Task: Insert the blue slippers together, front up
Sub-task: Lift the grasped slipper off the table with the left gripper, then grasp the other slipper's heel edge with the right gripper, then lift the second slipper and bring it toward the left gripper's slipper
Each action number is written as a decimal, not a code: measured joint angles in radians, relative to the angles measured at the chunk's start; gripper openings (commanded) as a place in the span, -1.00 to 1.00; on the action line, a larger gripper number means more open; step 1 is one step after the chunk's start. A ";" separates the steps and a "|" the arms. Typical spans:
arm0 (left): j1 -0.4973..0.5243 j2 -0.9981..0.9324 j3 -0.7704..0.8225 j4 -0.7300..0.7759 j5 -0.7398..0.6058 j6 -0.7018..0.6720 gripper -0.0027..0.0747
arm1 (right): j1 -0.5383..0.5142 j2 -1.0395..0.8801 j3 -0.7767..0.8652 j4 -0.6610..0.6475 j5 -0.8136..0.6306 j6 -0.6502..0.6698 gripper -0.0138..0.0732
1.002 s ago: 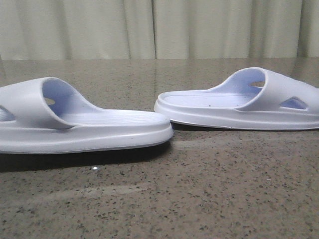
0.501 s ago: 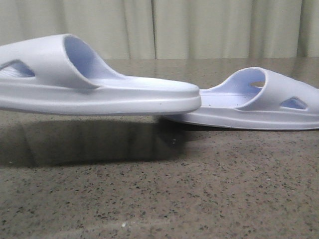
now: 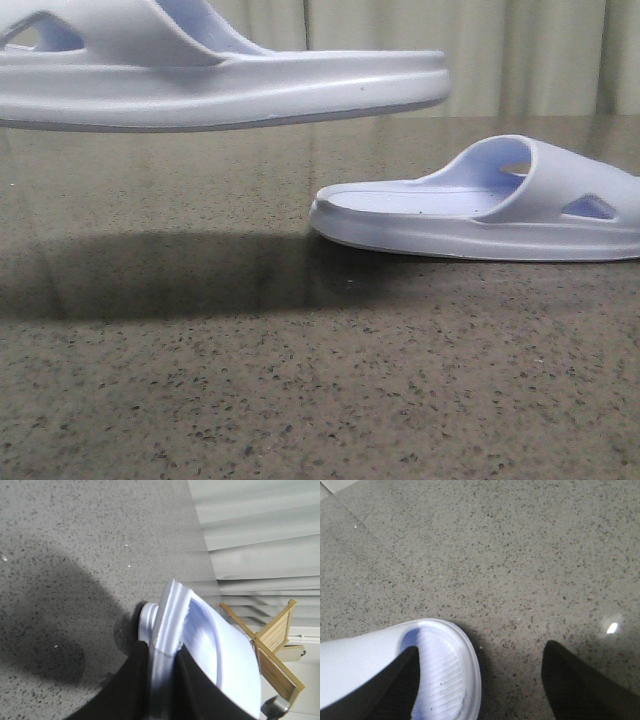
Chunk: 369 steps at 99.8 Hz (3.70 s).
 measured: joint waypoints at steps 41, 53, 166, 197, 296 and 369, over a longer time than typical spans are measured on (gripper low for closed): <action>0.000 0.000 0.000 -0.021 0.000 0.015 -0.89 | 0.000 0.102 -0.001 0.157 -0.025 0.000 0.34; 0.000 0.000 0.000 -0.021 0.000 0.016 -0.89 | 0.000 0.113 -0.004 0.203 -0.028 0.000 0.34; 0.000 0.000 0.000 -0.021 -0.009 0.031 -0.89 | 0.000 0.188 -0.101 0.419 0.162 0.000 0.34; 0.000 0.000 0.000 -0.021 -0.009 0.033 -0.89 | 0.000 0.188 -0.101 0.487 0.188 0.000 0.24; 0.000 0.000 0.000 -0.021 -0.013 0.040 -0.89 | 0.000 0.220 -0.095 0.538 0.168 -0.029 -0.93; 0.000 0.000 0.000 -0.022 -0.059 0.059 -0.89 | 0.000 -0.023 -0.361 0.484 0.257 -0.044 -0.93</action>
